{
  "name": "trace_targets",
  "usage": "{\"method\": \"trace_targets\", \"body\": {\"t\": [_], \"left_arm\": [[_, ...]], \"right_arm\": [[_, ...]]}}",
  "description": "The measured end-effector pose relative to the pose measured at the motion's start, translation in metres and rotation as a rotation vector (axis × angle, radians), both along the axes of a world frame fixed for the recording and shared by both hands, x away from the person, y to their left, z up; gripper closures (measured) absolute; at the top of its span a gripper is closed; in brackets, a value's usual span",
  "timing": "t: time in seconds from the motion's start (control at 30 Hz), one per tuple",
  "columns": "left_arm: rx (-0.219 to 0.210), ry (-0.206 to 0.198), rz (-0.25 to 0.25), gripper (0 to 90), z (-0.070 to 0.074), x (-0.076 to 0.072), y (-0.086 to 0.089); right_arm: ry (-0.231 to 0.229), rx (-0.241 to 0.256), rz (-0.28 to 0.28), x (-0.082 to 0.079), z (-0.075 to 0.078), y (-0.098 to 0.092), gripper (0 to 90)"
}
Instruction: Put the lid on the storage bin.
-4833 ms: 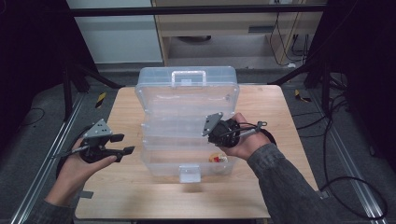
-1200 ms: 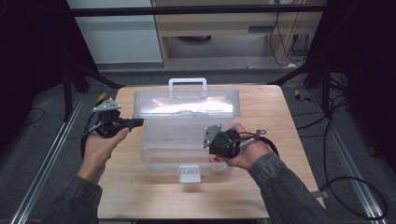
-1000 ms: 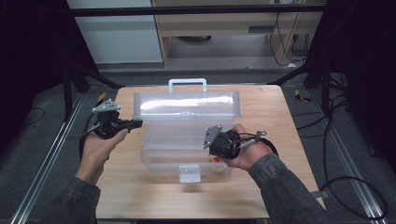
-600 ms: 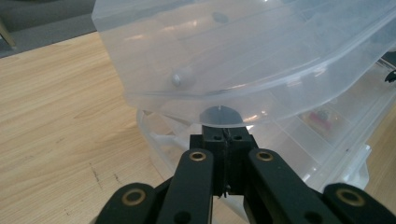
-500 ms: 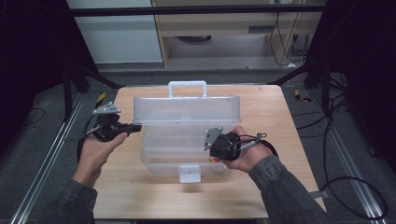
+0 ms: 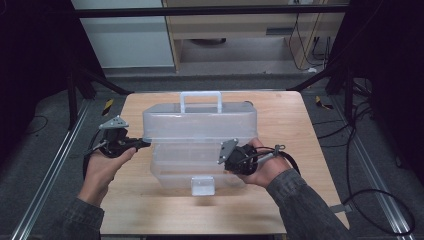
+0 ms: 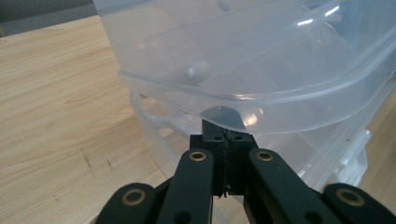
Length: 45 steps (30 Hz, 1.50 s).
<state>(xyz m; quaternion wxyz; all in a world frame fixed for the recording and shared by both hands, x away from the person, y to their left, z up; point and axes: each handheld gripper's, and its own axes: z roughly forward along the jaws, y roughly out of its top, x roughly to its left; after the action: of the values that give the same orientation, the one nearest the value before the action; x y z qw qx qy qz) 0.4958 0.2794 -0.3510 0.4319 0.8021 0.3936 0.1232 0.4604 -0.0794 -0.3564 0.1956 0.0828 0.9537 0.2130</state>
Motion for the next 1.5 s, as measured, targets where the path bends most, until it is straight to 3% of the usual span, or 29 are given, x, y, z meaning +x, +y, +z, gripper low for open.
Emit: {"method": "trace_targets", "body": {"t": [0.3,0.57,0.8,1.0,1.5], "left_arm": [[0.001,-0.003,0.000,89.9,-0.004,-0.002,0.000],[0.003,-0.003,-0.001,90.0,-0.006,-0.004,0.000],[0.007,0.000,-0.006,90.0,-0.009,-0.006,0.000],[0.012,-0.002,-0.008,90.0,-0.009,-0.008,0.001],[0.010,0.005,-0.015,90.0,-0.015,-0.012,0.002]], "right_arm": [[0.000,0.044,-0.032,-0.006,0.001,-0.010,72.6],[-0.011,0.102,-0.060,-0.018,0.010,-0.019,63.5],[-0.045,0.141,-0.118,-0.028,0.014,-0.027,46.6],[-0.047,0.160,-0.144,-0.035,0.016,-0.033,46.7],[-0.039,0.191,-0.220,-0.043,0.014,-0.062,58.9]]}}
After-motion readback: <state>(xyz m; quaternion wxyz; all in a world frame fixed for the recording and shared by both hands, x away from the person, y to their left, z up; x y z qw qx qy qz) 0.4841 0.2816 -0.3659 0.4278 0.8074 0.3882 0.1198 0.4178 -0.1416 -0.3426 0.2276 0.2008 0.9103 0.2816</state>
